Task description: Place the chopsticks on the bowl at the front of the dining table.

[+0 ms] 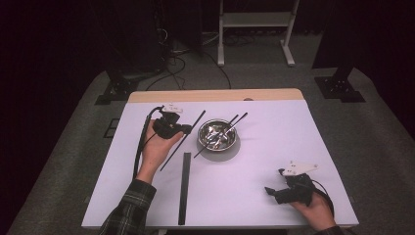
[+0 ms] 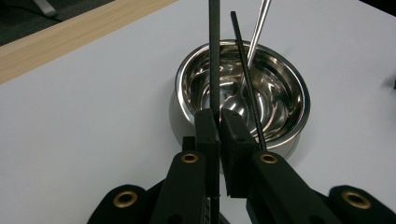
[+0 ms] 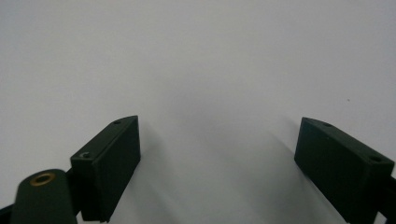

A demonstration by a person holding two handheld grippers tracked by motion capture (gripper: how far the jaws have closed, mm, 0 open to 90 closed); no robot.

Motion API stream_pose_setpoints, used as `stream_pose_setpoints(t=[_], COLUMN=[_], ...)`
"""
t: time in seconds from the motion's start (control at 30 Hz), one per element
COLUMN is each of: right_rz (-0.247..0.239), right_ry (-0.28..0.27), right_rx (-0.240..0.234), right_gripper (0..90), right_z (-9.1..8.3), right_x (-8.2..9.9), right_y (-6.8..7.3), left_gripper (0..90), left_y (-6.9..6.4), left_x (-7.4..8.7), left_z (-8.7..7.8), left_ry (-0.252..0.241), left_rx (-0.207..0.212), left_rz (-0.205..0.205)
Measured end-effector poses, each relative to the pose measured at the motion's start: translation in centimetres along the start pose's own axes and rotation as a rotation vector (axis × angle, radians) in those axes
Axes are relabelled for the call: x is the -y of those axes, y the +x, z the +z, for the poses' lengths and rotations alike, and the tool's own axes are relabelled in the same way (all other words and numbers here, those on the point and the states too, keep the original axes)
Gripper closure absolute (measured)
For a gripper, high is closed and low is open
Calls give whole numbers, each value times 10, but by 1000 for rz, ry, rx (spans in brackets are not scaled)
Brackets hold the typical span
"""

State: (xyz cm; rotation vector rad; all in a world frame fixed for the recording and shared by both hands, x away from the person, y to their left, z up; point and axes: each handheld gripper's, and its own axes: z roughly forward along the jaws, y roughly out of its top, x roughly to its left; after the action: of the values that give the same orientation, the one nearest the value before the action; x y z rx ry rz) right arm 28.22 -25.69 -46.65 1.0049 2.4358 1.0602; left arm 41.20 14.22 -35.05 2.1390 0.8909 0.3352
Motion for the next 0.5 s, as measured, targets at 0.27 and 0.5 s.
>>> stream_pose_setpoints(t=[0.27, 0.5], right_rz=[1, 1], right_ry=[0, 0], right_rx=[1, 1], right_gripper=[126, 126], right_z=[0, 0], right_x=[0, 0], right_y=[0, 0], left_gripper=[868, 868], left_y=[1, 2], left_x=[-15, -27], left_z=[25, 42], left_ry=[12, 23], left_rx=[28, 35], left_rz=[-5, -1])
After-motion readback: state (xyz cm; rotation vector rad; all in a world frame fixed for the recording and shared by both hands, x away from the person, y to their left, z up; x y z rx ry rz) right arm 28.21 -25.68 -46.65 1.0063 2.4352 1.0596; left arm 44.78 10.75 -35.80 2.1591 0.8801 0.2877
